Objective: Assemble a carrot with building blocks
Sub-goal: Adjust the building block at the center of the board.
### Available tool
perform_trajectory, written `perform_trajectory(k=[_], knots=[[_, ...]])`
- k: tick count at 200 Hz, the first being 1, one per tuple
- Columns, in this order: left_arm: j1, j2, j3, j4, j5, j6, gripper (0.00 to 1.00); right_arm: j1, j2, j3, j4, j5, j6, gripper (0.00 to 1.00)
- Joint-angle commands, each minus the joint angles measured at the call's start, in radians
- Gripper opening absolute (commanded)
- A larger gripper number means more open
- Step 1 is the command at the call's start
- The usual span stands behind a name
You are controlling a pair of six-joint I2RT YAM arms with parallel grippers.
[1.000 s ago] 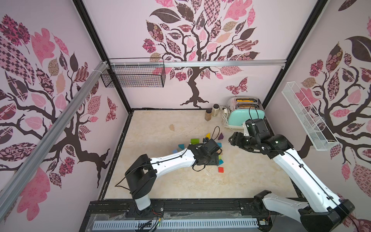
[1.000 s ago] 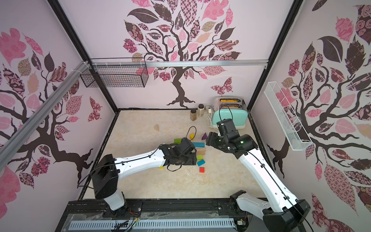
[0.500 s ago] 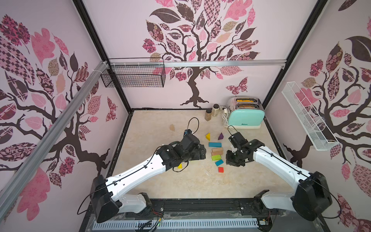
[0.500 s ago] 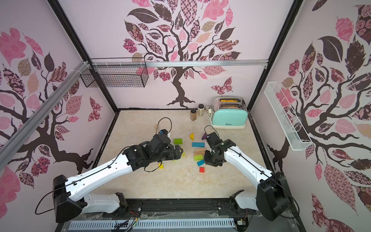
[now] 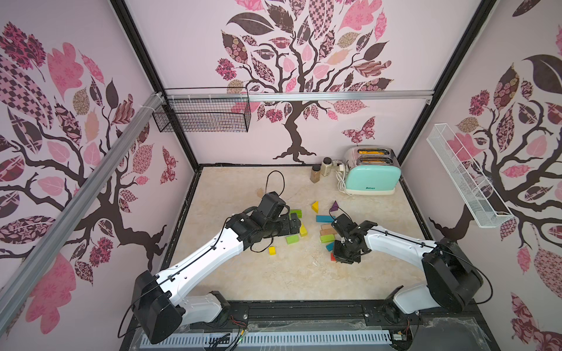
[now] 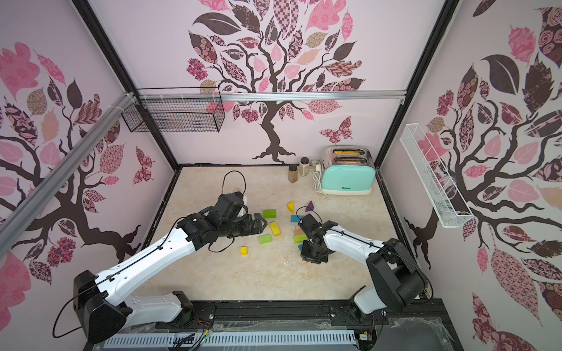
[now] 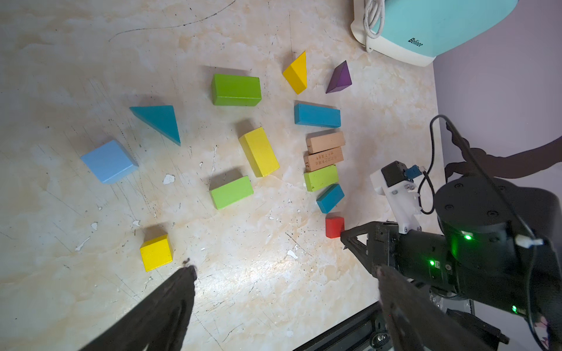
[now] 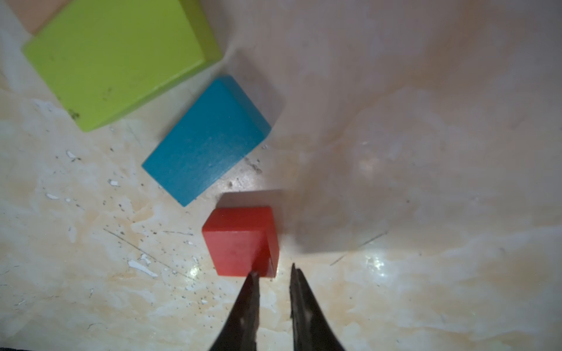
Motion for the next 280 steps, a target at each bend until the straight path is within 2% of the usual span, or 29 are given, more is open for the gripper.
perform_trajectory(k=[1,85,147,170,220,280], knots=[[0.005,-0.017,-0.008,-0.004,0.026,0.019,0.98,0.019,0.032,0.008,0.034,0.004,0.021,0.23],[0.008,-0.04,-0.043,0.011,0.022,-0.017,0.98,0.028,0.067,0.025,0.004,0.104,0.012,0.26],[0.008,-0.069,-0.076,0.039,0.018,-0.045,0.98,0.041,-0.084,0.099,-0.12,0.137,-0.043,0.29],[0.008,-0.084,-0.089,0.05,0.013,-0.055,0.98,0.054,-0.111,0.108,-0.14,0.1,-0.061,0.3],[0.008,-0.092,-0.101,0.04,0.003,-0.064,0.98,0.094,-0.049,0.037,-0.08,0.032,-0.059,0.3],[0.008,-0.075,-0.089,0.032,0.006,-0.058,0.98,0.095,0.05,-0.011,0.059,0.041,-0.032,0.3]])
